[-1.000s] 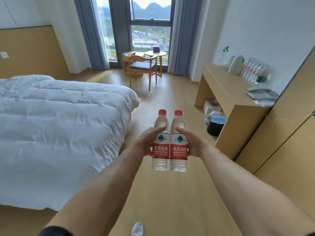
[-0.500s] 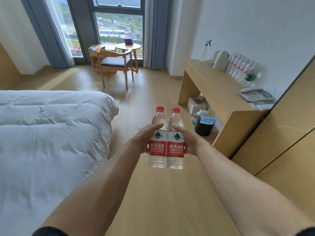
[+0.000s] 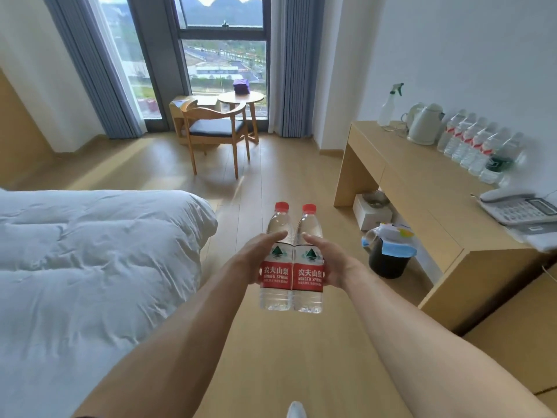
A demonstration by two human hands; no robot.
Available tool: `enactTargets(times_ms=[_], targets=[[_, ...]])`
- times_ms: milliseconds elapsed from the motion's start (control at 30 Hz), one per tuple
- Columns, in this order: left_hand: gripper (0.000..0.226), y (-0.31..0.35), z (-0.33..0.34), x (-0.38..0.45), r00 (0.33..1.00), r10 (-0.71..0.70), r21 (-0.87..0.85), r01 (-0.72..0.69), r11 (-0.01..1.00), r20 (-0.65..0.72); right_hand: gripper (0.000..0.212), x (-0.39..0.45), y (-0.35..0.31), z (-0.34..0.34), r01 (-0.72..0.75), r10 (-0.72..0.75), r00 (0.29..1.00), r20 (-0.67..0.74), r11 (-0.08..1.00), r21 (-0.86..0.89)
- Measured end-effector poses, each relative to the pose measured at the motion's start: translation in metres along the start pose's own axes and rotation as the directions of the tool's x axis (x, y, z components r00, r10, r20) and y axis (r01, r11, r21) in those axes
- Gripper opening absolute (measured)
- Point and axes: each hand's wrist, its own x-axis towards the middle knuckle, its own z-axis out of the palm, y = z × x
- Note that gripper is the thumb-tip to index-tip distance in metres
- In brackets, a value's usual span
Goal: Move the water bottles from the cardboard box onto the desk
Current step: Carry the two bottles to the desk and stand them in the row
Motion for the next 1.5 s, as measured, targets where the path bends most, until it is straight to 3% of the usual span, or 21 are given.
enactTargets(times_ms=[233,500,900,1100,1500], targets=[[0.056,0.085,-0.018,0.107,0.998,-0.03,-0.013,0.03,0.999,-0.056,0.06,0.112,-0.095,-0.039,-0.011,0.013,0.997,0.071,0.999,-0.032],[0.054,0.148,-0.014,0.204,0.999,-0.026,-0.017,0.026,1.0,-0.031,0.06,0.187,-0.165,-0.086,-0.01,0.011,0.999,0.043,1.0,-0.029],[0.042,0.241,0.031,0.401,0.973,-0.08,0.056,0.07,0.996,0.217,0.055,0.296,-0.251,-0.204,0.023,-0.007,0.992,-0.13,0.992,0.12],[0.056,0.308,0.044,0.511,0.945,-0.141,0.121,0.109,0.987,0.296,0.06,0.369,-0.31,-0.258,0.029,0.012,0.976,-0.218,0.983,0.181],[0.049,0.404,0.12,0.669,0.849,-0.13,0.162,0.053,0.985,0.512,0.056,0.437,-0.392,-0.371,0.174,-0.052,0.889,-0.454,0.957,0.231]])
